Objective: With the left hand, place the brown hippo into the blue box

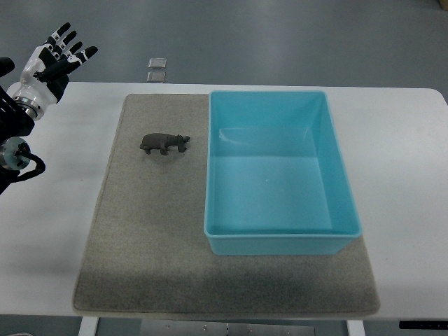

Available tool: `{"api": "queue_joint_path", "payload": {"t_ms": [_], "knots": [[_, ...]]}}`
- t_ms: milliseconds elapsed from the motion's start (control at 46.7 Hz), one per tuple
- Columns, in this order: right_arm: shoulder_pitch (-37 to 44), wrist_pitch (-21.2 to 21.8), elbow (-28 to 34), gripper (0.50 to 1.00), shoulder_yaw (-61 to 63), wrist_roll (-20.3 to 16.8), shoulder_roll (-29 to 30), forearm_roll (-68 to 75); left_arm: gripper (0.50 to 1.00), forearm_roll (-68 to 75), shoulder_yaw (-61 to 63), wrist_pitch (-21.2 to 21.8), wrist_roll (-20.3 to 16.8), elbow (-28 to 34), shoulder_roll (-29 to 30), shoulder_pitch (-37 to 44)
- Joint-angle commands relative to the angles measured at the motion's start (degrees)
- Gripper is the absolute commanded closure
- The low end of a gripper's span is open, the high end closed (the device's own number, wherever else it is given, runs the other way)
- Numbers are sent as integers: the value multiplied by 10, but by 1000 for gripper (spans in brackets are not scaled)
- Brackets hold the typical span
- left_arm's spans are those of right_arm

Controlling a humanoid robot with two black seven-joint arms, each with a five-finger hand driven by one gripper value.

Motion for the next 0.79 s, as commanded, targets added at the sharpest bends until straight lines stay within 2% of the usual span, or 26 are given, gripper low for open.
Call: {"api": "queue_joint_path", "payload": {"t_ms": [0,770], "knots": [[0,0,0,564,0,0,0,0,501,0,0,-1,0,-1,0,0],[0,1,0,564,0,0,0,0,501,-1,7,-13,0,-1,4,-7]]}}
